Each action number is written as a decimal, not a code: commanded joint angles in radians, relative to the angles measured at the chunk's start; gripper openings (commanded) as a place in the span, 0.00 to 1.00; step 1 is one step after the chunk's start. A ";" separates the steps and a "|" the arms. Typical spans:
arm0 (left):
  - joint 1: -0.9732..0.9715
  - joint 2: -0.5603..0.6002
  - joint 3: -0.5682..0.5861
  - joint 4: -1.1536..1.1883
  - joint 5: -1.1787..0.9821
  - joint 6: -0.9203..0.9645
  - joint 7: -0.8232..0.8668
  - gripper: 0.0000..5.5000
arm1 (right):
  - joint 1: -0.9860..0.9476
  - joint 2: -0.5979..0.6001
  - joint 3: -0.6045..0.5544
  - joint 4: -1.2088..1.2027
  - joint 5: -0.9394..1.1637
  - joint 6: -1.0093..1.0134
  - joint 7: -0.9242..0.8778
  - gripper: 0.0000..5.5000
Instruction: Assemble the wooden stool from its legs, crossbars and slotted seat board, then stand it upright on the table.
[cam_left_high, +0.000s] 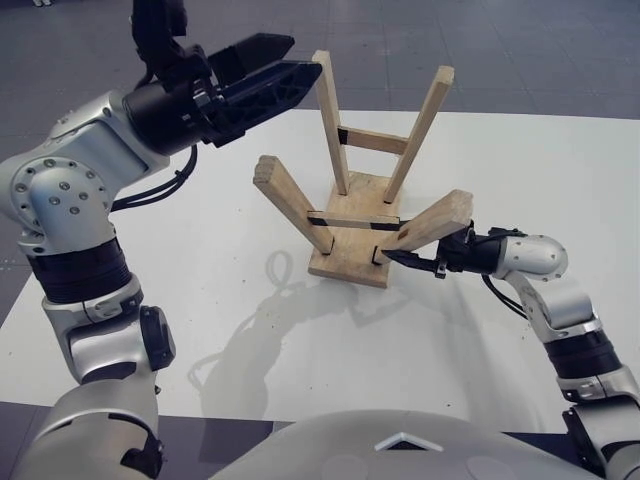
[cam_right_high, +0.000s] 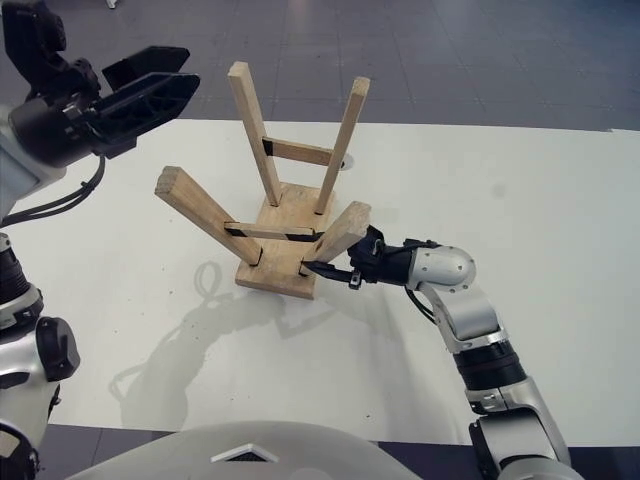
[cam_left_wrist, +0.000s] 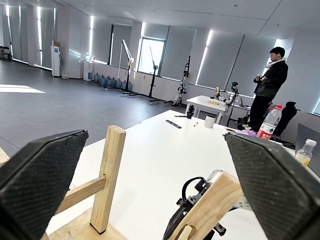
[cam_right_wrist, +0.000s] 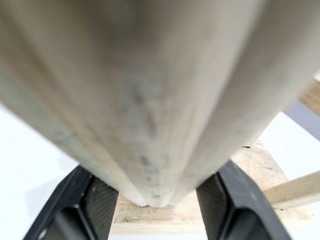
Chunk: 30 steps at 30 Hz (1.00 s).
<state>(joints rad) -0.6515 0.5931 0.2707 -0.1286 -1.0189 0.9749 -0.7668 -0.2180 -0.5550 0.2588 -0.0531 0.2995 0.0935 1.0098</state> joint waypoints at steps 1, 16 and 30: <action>0.010 -0.011 -0.008 -0.010 0.006 -0.005 0.022 0.92 | 0.055 -0.108 0.086 0.057 -0.082 0.241 0.041 0.37; -0.115 -0.092 -0.022 -0.187 -0.033 0.064 0.355 0.92 | 0.032 -0.104 0.104 0.074 -0.070 0.236 0.027 0.37; 0.098 -0.095 -0.624 -0.533 0.450 0.095 0.767 0.66 | 0.043 -0.084 0.102 0.087 -0.061 0.234 -0.011 0.37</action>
<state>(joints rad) -0.5870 0.5145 -0.2787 -0.6424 -0.6581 1.1125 -0.0249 -0.2696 -0.6018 0.2947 -0.0529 0.3284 0.2282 1.0078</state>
